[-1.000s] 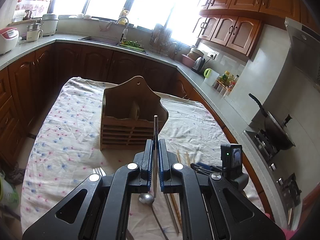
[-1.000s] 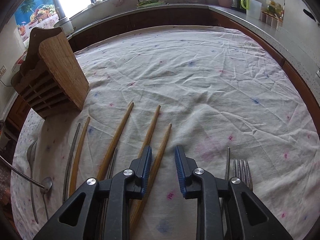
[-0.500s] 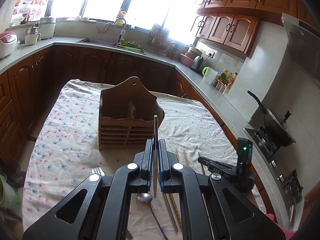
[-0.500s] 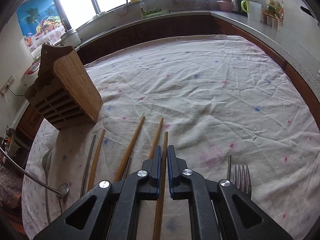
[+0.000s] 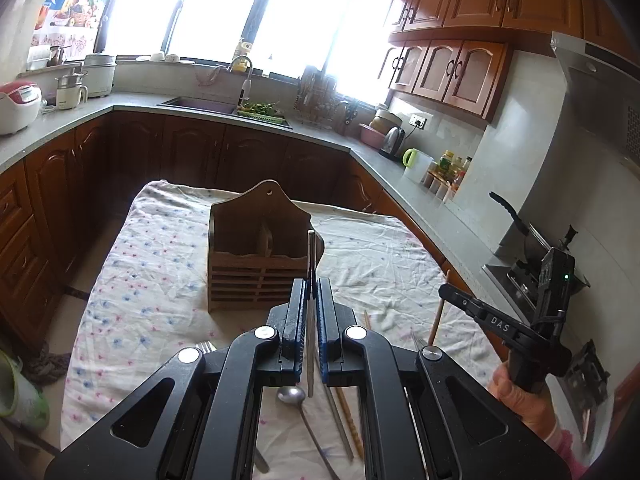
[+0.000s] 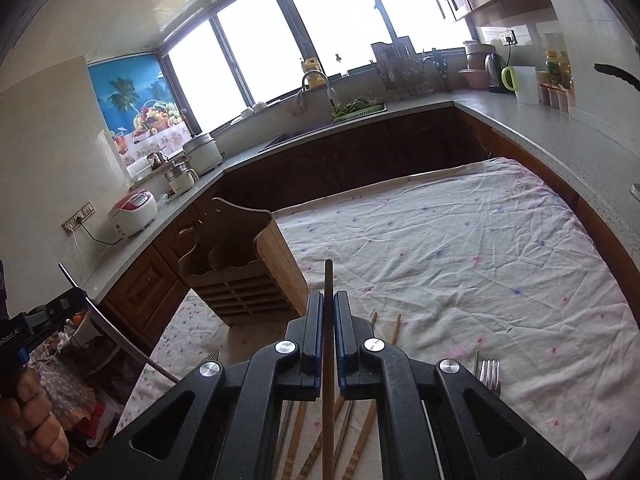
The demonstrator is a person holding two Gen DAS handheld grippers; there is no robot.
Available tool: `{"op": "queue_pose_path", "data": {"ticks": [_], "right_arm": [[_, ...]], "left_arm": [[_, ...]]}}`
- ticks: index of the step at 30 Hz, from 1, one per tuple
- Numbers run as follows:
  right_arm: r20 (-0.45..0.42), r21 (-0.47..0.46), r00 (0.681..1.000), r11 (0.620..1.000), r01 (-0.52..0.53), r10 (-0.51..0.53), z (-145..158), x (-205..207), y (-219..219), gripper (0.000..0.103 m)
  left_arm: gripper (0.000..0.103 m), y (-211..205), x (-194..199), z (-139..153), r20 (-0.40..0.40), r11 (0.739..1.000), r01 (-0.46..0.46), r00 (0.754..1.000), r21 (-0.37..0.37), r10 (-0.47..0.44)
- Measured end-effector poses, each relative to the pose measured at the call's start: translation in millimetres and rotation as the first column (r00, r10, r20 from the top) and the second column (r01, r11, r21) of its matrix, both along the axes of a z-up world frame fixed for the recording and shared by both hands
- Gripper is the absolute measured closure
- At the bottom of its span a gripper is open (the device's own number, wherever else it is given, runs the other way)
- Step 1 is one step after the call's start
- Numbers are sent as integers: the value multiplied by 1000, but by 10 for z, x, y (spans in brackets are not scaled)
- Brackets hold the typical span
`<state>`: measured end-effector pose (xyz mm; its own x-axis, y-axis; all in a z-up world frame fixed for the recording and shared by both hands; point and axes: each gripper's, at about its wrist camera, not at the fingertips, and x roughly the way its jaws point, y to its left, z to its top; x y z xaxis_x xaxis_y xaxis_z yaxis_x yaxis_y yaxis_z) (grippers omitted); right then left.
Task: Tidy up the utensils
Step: 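Lift and carry both held chopsticks over the wooden utensil holder, then lower both chopsticks into the holder slots and open both tools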
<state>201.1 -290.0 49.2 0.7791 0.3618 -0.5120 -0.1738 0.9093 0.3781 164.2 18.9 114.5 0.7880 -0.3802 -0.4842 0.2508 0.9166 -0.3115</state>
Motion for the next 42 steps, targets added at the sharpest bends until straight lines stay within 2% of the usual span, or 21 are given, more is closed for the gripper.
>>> {"op": "queue_pose_path", "data": {"ticks": [9, 20, 33, 38, 42], "right_arm": [[98, 31, 995, 999, -37, 33, 342, -34, 131, 98], [190, 48, 980, 996, -71, 60, 654, 186, 365, 98], [347, 76, 938, 996, -54, 24, 1112, 715, 608, 98], [361, 92, 932, 995, -37, 1, 1114, 1018, 660, 98], [334, 91, 942, 996, -24, -8, 922, 1231, 718, 98]], "left_arm": [[99, 53, -42, 78, 23, 1000, -18, 1000, 4, 18], [99, 204, 77, 202, 56, 998, -62, 997, 3, 62], [99, 402, 585, 661, 188, 990, -137, 974, 22, 130], [99, 446, 911, 685, 214, 985, -170, 963, 25, 161], [99, 447, 1177, 522, 189, 982, -189, 965, 26, 181]]}}
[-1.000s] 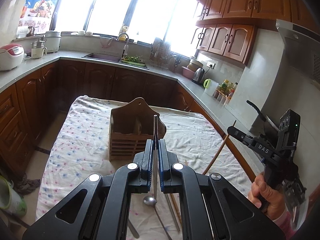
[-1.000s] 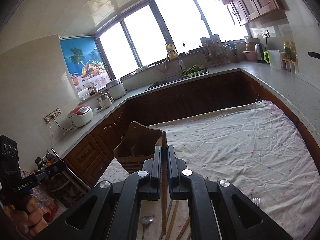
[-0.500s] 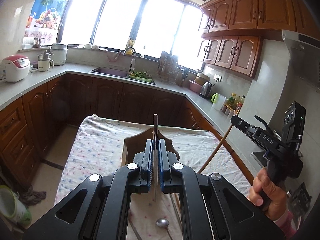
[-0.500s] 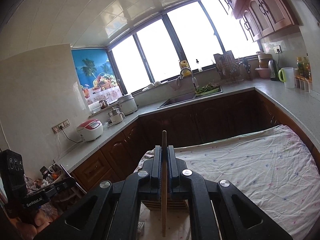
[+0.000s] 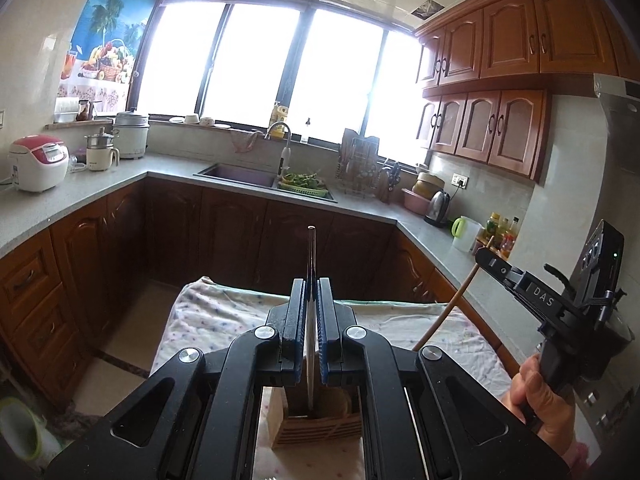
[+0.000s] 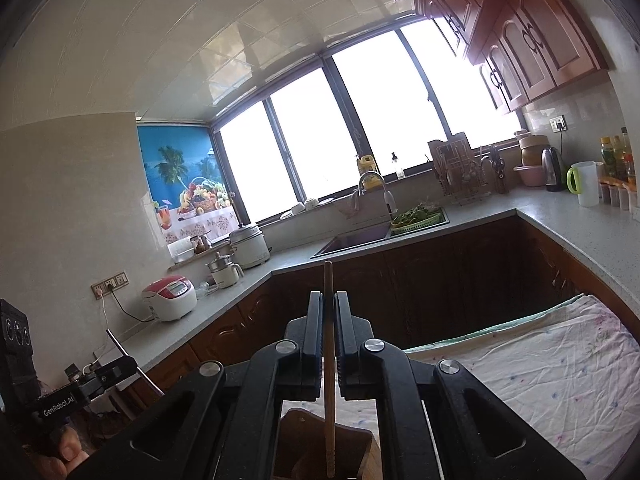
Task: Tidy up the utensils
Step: 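Lower both chopsticks into the holder slots and open both tools, then withdraw both open tools from the holder back toward the remaining utensils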
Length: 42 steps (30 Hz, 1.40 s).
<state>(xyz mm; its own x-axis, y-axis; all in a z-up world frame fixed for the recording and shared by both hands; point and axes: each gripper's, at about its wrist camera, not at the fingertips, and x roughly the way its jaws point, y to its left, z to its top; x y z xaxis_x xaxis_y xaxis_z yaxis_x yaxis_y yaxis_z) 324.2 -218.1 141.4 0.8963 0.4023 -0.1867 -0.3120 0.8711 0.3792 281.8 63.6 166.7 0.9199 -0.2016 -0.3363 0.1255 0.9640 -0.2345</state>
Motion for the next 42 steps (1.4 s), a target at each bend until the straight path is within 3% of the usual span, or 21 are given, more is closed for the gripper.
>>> {"op": "queue_pose_path", "data": {"ticks": [8, 13, 20, 32, 34, 36, 37, 39, 42], "right_arm": [[-67, 9, 998, 1000, 18, -17, -577, 199, 78, 98], [-97, 32, 995, 999, 40, -37, -781, 224, 55, 98], [-141, 26, 990, 999, 30, -26, -863, 275, 36, 97], [-176, 28, 984, 1000, 1, 4, -841, 339, 41, 92], [-183, 40, 983, 999, -1, 9, -847, 334, 26, 83], [-182, 52, 983, 999, -3, 12, -842, 314, 2, 46], [-176, 56, 984, 998, -2, 12, -832, 294, -14, 41], [-172, 61, 985, 998, -2, 12, -803, 251, -44, 28], [-165, 67, 986, 998, -8, 19, -748, 159, -88, 18]], "left_arm": [[99, -65, 254, -487, -47, 1000, -28, 998, 9, 28], [99, -25, 336, -721, -88, 999, -34, 996, -14, 33], [98, -3, 426, -912, -150, 998, -43, 988, -45, 36], [98, 9, 477, -895, -184, 998, -52, 982, -40, 44], [96, 12, 476, -894, -190, 998, -53, 981, -37, 45], [91, 29, 458, -904, -195, 998, -57, 980, -38, 49], [86, 39, 447, -904, -198, 997, -61, 979, -38, 52], [57, 64, 401, -893, -196, 996, -76, 978, -43, 66], [33, 97, 292, -881, -200, 994, -103, 975, -47, 92]]}}
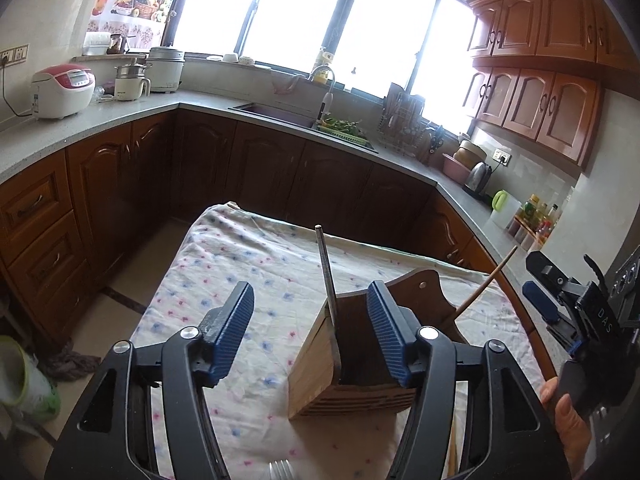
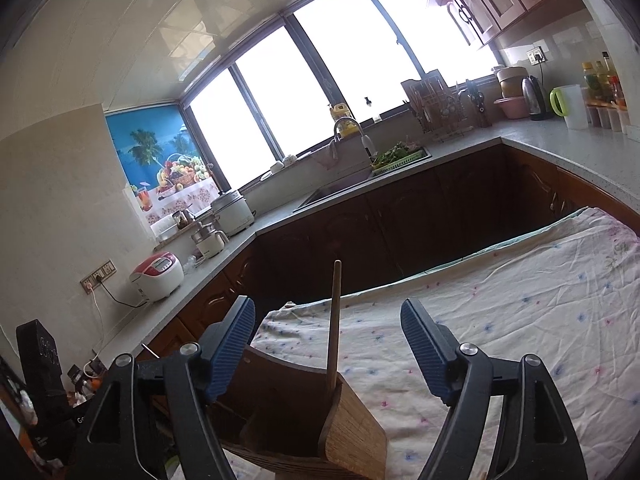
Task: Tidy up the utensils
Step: 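Withdraw both open tools from the holder back toward the remaining utensils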
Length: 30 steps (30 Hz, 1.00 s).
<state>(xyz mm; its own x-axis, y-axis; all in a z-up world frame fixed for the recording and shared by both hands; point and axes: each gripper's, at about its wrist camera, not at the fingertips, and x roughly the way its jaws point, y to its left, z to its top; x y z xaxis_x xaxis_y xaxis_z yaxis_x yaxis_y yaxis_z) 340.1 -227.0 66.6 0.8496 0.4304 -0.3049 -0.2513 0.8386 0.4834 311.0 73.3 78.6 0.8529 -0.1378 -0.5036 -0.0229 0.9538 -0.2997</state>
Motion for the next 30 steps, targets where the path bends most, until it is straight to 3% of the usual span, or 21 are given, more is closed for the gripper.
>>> {"op": "queue_pose_path", "data": {"ticks": [3, 5, 17, 30], "right_arm": [[3, -1, 1000, 1000, -6, 6, 49, -144, -51, 9], [2, 3, 1000, 1000, -10, 10, 67, -261, -101, 7], [-26, 28, 1000, 1000, 4, -3, 77, -1059, -473, 4], [-104, -69, 990, 994, 88, -95, -270, -1774, -872, 3]], "left_arm": [[18, 40, -175, 13, 5, 999, -30, 1000, -15, 30], [15, 60, -310, 11, 6, 999, -37, 999, -27, 37], [15, -77, -997, -56, -49, 1000, -4, 999, -29, 2], [15, -361, -1426, -357, -126, 998, 68, 990, -10, -69]]}}
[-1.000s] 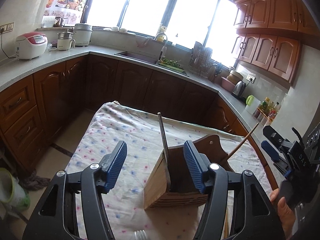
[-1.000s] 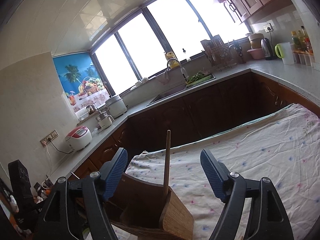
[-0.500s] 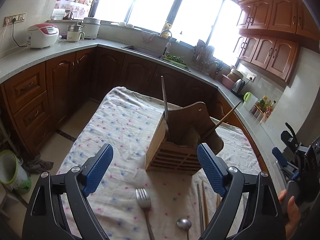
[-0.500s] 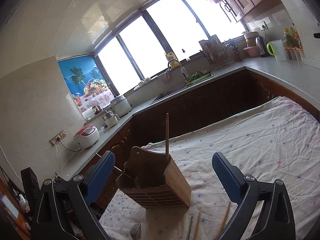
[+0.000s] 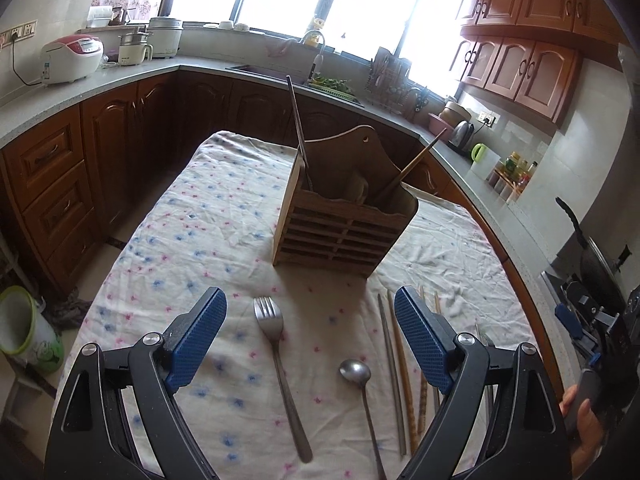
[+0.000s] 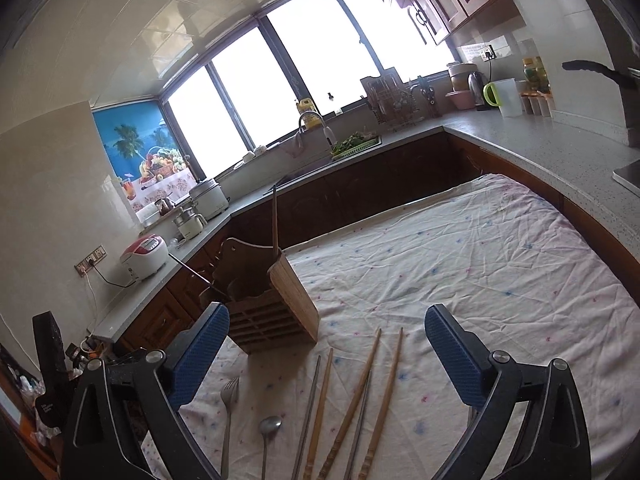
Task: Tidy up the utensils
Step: 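Withdraw both open tools from the holder back toward the remaining utensils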
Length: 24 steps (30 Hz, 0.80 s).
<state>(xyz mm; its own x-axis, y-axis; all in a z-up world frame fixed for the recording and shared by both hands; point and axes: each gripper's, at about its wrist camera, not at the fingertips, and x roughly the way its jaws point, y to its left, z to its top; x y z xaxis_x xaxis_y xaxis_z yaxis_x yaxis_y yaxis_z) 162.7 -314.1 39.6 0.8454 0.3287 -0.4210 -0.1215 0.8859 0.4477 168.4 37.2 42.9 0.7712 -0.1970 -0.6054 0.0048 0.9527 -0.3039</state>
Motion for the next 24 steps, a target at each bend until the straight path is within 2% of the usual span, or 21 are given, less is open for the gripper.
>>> {"op": "queue_pose_path", "data": {"ticks": [11, 16, 24], "right_arm": [[-88, -121, 996, 993, 5, -16, -449, -273, 77, 4], [-122, -113, 993, 994, -14, 1, -573, -239, 91, 4], [-139, -116, 990, 993, -19, 3, -618, -182, 97, 5]], "left_arm": [[15, -209, -196, -408, -105, 999, 44, 994, 20, -42], [15, -314, -195, -564, -159, 997, 64, 986, 32, -58], [15, -483, -119, -618, -185, 992, 113, 978, 51, -101]]}}
